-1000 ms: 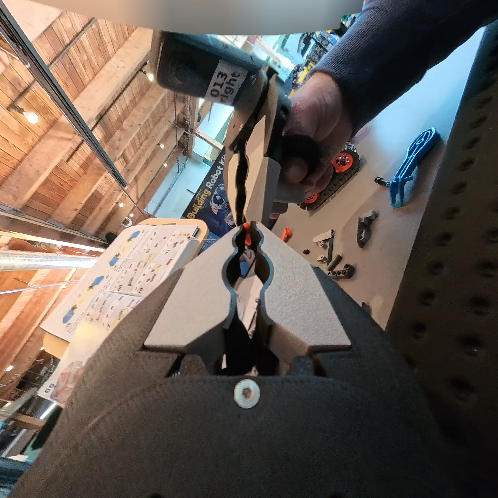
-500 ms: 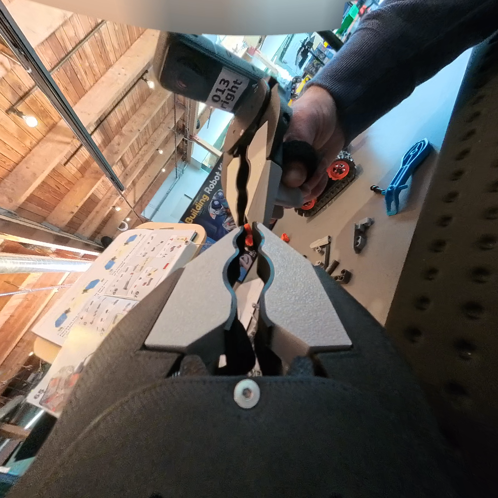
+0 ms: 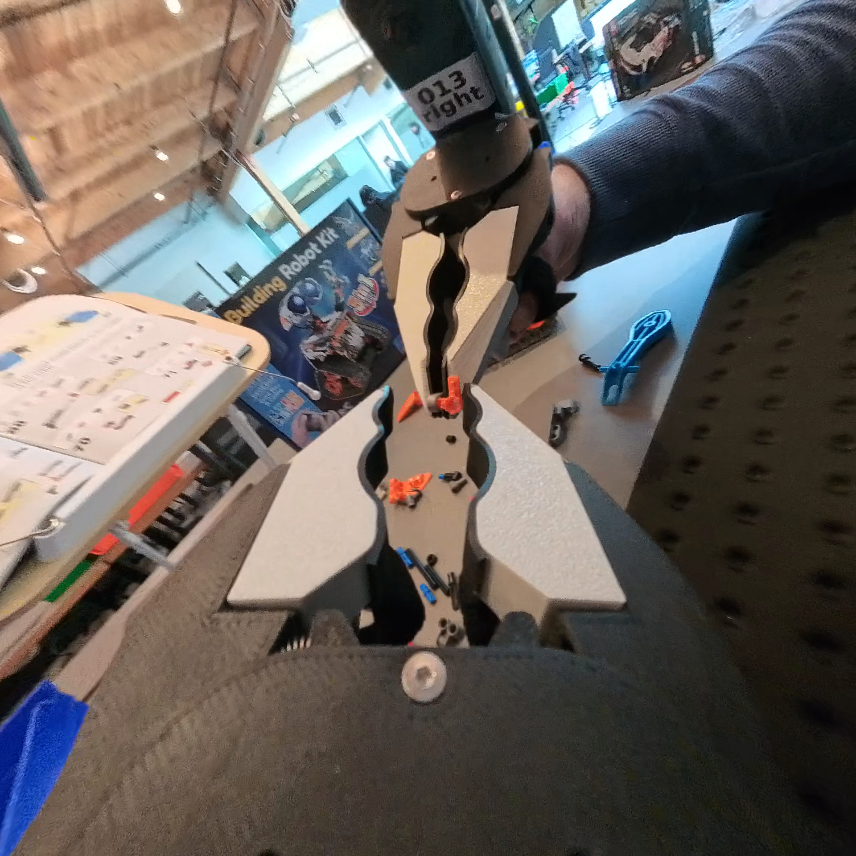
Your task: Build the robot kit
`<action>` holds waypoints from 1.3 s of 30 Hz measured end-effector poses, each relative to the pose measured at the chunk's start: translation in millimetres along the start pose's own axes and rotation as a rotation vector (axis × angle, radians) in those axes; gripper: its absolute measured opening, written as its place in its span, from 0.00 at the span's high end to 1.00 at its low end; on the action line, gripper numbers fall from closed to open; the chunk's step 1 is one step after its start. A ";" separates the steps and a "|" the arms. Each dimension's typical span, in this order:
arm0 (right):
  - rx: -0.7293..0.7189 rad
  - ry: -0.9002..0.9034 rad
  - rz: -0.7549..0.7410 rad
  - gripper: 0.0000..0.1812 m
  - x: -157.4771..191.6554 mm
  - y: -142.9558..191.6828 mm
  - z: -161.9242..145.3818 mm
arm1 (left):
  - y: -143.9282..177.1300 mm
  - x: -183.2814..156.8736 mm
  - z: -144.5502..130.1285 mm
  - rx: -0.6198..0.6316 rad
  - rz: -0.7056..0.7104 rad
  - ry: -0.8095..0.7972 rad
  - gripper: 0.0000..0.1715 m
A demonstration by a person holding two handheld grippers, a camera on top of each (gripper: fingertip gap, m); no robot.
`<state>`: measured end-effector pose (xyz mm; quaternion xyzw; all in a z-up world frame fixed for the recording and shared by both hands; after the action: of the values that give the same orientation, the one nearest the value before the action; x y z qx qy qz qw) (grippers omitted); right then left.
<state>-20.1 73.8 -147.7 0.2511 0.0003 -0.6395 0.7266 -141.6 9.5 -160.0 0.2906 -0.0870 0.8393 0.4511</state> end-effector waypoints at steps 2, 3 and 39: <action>0.009 0.033 -0.002 0.99 1.3 0.1 -0.1 | -1.0 0.9 -1.5 -0.003 -0.056 0.059 0.85; 0.016 0.051 -0.006 0.99 1.9 0.0 -0.1 | -1.4 0.8 -2.5 -0.003 -0.082 0.078 0.87; 0.130 0.201 -0.084 1.00 8.4 3.1 -5.1 | -3.5 12.7 -15.6 0.040 -0.074 0.194 0.97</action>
<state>-14.0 68.1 -153.8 0.3601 0.0424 -0.6398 0.6777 -150.5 26.9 -166.0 0.2197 -0.0155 0.8479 0.4822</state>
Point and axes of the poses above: each gripper's, where its closed fingertips meet, y back along the fingers, z out of its top, x = y × z across the jaws, the point moved 8 cm from there along y, back along the fingers, and after that the axes turned 7 degrees about -z, right-handed, at the moved point
